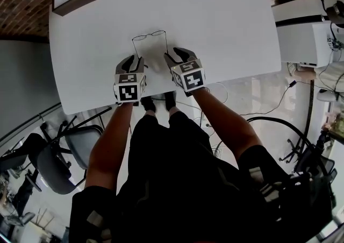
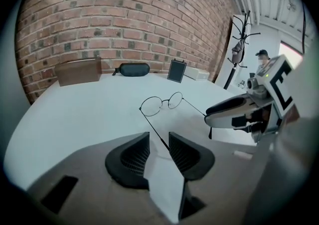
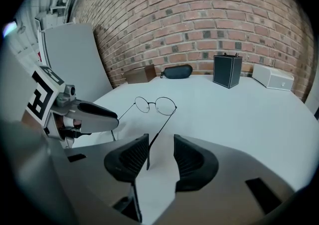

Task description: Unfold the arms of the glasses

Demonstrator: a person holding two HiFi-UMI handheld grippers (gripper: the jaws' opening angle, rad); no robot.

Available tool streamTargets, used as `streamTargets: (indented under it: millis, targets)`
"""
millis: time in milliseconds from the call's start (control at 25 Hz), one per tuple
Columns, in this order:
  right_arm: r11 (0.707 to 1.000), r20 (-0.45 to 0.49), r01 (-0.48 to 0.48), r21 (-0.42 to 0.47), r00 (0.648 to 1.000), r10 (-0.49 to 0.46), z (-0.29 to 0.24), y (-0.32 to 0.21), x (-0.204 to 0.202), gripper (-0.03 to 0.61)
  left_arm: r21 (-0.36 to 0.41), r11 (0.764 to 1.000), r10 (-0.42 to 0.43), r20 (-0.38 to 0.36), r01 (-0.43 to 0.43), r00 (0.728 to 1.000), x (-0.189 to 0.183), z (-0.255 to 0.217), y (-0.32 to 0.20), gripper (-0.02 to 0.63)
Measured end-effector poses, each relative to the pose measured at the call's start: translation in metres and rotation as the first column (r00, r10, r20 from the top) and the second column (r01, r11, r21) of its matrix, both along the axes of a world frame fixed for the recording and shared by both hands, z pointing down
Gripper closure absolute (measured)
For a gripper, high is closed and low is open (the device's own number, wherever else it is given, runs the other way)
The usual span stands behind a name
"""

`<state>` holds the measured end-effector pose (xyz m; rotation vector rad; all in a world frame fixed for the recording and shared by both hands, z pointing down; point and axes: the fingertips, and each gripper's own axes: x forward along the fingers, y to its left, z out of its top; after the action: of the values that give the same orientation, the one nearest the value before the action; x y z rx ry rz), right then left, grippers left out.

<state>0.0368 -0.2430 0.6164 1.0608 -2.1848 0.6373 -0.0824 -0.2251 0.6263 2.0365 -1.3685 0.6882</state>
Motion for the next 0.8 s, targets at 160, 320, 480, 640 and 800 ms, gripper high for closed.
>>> streamTargets:
  millis: [160, 320, 480, 640, 800]
  targets:
    - [1.000, 0.013, 0.005, 0.005, 1.000, -0.005, -0.003, 0.000, -0.003, 0.440, 0.012, 1.000, 0.011, 0.003, -0.011, 1.000, -0.004, -0.007, -0.006, 0.491]
    - [0.999, 0.047, -0.014, 0.031, 0.999, 0.013, -0.018, -0.003, -0.003, 0.440, 0.060, 0.998, -0.006, -0.025, 0.007, 1.000, -0.007, -0.025, -0.009, 0.485]
    - [0.997, 0.068, -0.014, 0.078, 0.998, 0.009, -0.039, -0.010, -0.002, 0.440, 0.108, 0.993, -0.032, -0.064, 0.038, 0.997, -0.011, -0.045, -0.009, 0.485]
    - [0.993, 0.102, -0.007, 0.118, 0.995, -0.006, -0.068, -0.011, -0.001, 0.440, 0.168, 0.983, -0.059, -0.097, 0.075, 0.994, -0.017, -0.075, -0.006, 0.485]
    - [0.984, 0.145, 0.005, 0.180, 0.989, -0.032, -0.105, -0.008, -0.001, 0.482, 0.240, 0.965, -0.066, -0.148, 0.101, 0.987, -0.020, -0.113, -0.004, 0.499]
